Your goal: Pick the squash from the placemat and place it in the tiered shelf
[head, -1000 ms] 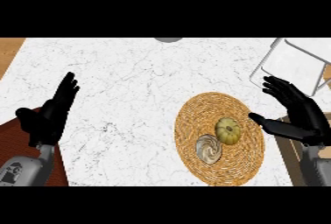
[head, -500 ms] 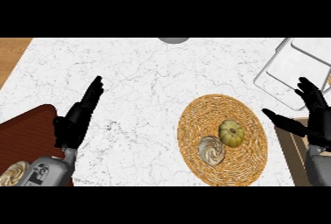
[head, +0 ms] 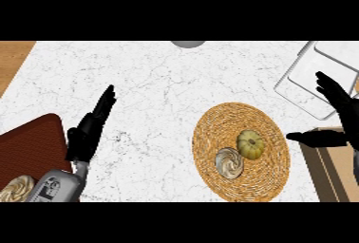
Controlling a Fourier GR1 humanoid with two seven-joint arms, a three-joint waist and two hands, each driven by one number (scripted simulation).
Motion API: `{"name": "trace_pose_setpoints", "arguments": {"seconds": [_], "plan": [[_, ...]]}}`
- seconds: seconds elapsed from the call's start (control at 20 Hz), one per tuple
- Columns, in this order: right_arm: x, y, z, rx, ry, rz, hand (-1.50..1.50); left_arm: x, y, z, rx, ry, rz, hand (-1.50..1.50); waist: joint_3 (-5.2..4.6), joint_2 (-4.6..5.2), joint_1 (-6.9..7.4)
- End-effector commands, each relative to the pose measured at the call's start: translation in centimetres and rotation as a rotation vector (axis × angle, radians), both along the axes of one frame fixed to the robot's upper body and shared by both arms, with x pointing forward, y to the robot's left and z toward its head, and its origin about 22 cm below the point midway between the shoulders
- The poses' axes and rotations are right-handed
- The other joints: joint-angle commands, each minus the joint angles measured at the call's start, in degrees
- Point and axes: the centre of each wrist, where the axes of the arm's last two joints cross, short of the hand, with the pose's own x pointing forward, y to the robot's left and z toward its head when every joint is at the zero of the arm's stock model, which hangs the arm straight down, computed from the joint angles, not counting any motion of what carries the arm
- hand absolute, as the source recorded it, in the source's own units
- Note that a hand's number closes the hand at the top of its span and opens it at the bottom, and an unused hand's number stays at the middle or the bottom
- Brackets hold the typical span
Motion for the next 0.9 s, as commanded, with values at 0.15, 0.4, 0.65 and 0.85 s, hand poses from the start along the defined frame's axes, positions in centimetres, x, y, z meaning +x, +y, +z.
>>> {"name": "trace_pose_setpoints", "arguments": {"seconds": [0.15,0.4,0.65,0.85], "plan": [[0.2,4.2,6.2,-0.226,0.182,0.086,-1.50,-1.6,1.1,-0.7,-0.011,-0.004,-0.009,0.00,-0.07,-0.23,0.66],[0.0,7.1,8.5,-0.446,0.342,0.193,-1.50,-0.5,0.0,0.1,-0.004,-0.009,-0.022,0.00,-0.06,-0.12,0.53],[0.1,9.6,11.6,-0.671,0.436,0.201,-1.50,-0.2,-1.1,0.2,0.002,-0.004,-0.022,0.00,-0.03,-0.02,0.63],[-1.4,13.5,11.1,-0.658,0.461,0.202,-1.50,0.6,-1.0,-0.6,-0.023,-0.004,-0.005,0.00,0.03,0.07,0.26]]}}
